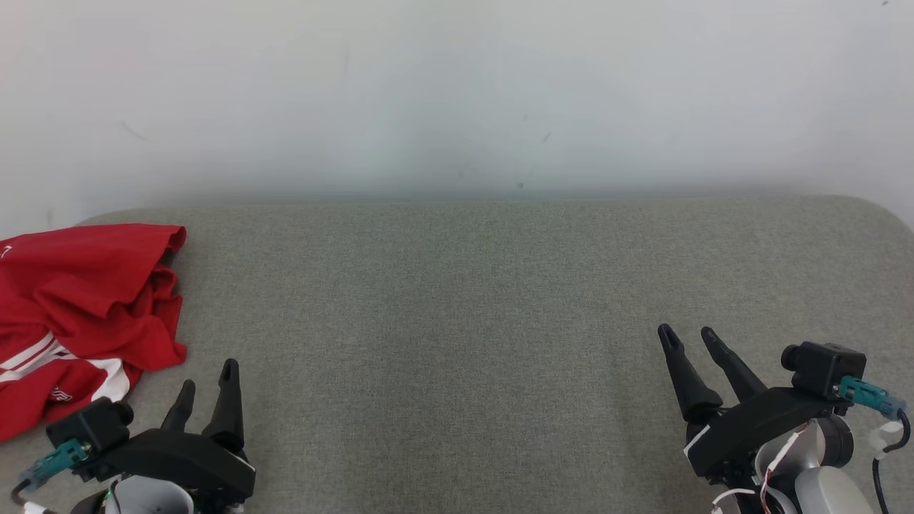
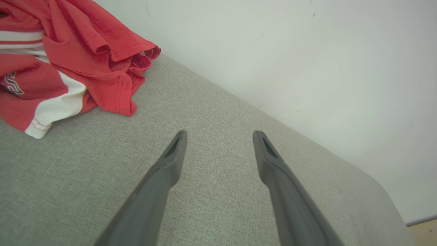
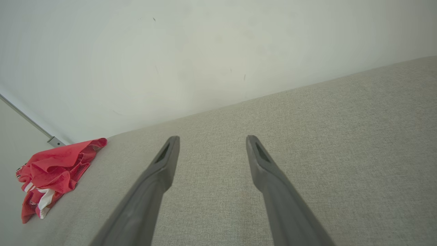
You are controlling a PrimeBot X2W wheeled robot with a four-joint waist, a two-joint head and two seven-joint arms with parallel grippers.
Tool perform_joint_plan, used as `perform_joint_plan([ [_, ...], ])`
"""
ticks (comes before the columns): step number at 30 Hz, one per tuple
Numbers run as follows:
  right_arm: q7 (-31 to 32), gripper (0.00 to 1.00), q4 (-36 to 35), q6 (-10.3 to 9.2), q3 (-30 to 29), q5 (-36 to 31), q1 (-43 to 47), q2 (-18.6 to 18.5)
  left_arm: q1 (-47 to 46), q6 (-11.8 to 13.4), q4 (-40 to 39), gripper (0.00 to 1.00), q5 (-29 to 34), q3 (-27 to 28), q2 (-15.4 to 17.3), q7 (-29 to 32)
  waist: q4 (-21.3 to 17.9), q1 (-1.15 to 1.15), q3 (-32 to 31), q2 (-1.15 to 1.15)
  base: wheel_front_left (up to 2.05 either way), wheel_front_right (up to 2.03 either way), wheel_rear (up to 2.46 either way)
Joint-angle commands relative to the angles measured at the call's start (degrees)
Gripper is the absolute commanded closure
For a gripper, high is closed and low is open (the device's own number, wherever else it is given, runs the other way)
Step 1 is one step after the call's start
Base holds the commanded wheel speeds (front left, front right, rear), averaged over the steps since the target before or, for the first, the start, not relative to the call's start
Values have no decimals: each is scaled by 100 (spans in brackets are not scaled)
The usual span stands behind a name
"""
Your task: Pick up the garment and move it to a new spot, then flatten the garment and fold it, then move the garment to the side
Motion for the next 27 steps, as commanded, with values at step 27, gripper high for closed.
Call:
perform_joint_plan([
  [27, 586, 0, -1009, 0, -496, -1578, 419, -51, 173, 555, -656, 0, 1517, -552, 511, 222, -35, 0, -49, 0, 0, 0, 0],
])
